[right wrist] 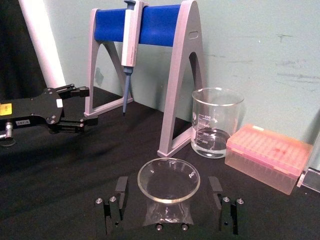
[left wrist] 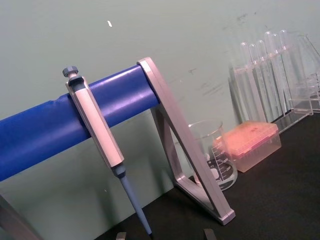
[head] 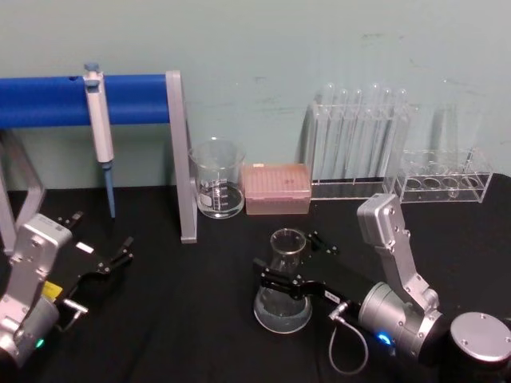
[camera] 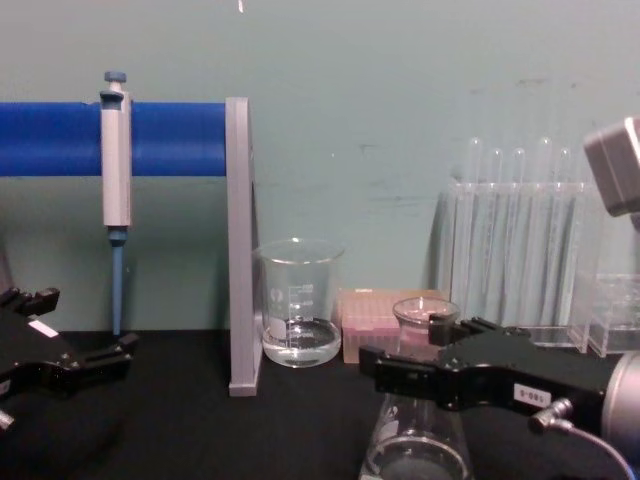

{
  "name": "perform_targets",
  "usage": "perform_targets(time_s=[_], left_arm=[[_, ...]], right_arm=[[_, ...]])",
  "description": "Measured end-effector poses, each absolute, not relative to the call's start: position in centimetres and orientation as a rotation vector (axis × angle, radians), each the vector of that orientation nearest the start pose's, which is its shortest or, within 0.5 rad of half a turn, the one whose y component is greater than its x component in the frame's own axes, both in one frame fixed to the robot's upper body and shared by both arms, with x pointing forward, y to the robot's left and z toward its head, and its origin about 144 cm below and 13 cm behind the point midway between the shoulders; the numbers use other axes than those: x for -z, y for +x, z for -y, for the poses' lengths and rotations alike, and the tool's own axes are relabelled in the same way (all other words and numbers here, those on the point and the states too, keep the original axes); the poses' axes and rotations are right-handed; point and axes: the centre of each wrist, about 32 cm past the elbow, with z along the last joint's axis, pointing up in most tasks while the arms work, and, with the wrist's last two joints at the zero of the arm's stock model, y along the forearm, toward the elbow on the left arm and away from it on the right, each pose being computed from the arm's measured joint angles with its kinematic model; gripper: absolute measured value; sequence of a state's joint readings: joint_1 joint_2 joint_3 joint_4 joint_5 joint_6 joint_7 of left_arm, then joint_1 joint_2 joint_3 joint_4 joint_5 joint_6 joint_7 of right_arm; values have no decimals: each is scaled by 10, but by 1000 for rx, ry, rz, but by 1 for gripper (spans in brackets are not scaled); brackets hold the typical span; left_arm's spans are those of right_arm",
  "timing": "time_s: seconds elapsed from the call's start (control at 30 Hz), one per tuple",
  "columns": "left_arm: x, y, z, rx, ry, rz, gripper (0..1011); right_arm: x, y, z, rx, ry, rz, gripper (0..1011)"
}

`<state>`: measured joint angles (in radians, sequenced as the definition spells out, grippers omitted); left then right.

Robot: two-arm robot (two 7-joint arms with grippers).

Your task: Grasp the erlenmeyer flask with one hand, shake it three times, then place it back.

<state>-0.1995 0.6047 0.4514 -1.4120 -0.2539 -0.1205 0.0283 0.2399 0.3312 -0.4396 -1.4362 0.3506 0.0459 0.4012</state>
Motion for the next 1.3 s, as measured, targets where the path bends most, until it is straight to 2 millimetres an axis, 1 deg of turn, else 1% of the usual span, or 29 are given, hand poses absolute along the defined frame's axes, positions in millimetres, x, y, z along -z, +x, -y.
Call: perform_targets(time_s=[0.33,1.3], left_arm=[[-1140,489,-310,-1248,304,285,1001],[-1140,489,-310,-1248,305,285,1001]], right_arm=[[-1154,505,207,804,-99,-28,1000],[-1154,503,208,782,-113,-23,1000]])
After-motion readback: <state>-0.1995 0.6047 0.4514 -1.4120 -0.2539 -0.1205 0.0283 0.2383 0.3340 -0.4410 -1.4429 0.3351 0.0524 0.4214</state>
